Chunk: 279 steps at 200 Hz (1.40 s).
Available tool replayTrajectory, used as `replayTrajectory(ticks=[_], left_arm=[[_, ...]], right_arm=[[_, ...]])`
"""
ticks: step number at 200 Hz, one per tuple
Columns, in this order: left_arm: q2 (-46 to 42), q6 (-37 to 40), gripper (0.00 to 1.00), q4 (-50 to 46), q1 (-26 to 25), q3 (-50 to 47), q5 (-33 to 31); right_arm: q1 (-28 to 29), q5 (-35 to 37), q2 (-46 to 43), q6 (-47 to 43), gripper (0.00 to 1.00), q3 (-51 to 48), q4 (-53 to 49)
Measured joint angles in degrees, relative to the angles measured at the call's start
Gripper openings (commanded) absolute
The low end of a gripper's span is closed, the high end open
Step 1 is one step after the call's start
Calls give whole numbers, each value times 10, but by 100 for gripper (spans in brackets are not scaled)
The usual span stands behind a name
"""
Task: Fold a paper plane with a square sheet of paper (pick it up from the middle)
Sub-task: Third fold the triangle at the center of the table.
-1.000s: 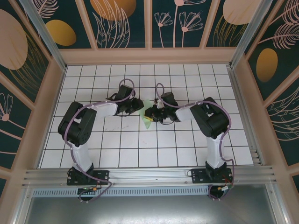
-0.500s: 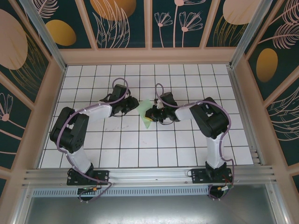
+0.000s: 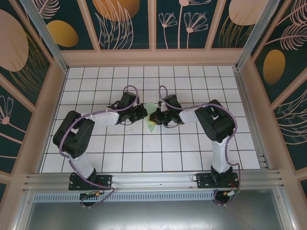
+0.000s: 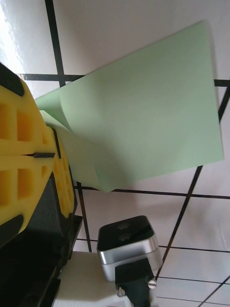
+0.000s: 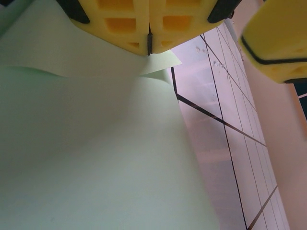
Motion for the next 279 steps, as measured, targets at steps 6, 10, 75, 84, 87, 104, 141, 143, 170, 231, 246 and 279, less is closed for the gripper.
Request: replayTrajectory(ticks=[6,10,75,84,87,104,141,143,170,231,246,279], left_arm=[[4,0,0,1,-1,0,1],[7,0,0,2,-1,0,1],[39,0,0,2,-3,0,1],[42,0,0,2,-3,0,1],[43,0,0,2,-3,0,1],[47,0,0,2,-5,0,1],[53,0,0,1,-5,0,0],[53,0,0,1,-5,0,0],[57,4,0,1,-5,0,-1],[57,15,0,6,-5,-3,-1],[57,16,0,6,-5,-3,-1],[57,25,0,7,-5,-3,0]], right_arm=[[0,0,0,0,2,0,0],[0,0,0,0,2,1,-1],[0,1,0,0,2,3,-5],[0,1,0,0,2,3,-5],[0,1,0,0,2,3,-5],[0,1,0,0,2,3,-5],[0,0,0,0,2,3,-5],[0,0,0,0,2,4,-5],[0,1,-6,-5,3,4,-13],[-20,17,-56,-66,3,0,-60],[-23,21,-54,-83,3,6,-81],[-23,23,-40,-113,3,31,-109]])
